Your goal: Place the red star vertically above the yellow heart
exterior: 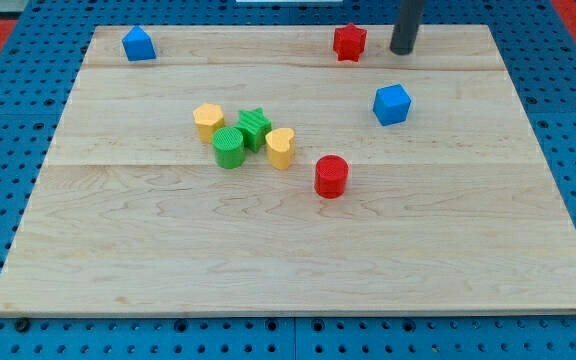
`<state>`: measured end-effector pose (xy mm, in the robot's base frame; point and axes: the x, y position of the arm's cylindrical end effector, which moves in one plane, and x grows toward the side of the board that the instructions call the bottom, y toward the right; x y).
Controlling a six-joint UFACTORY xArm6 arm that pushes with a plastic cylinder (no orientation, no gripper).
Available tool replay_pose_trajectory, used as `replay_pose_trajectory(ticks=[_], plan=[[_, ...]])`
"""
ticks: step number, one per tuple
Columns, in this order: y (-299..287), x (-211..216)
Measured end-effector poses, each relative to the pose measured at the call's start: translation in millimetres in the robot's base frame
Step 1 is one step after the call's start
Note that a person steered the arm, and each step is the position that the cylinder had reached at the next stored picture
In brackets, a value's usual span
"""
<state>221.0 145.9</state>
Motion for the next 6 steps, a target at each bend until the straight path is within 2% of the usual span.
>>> replay_pose_trajectory(ticks=[1,2,3,4,5,6], plan=[[-39,-8],[-94,68],[-78,51],[-45,13],[-103,10],[-164,28]])
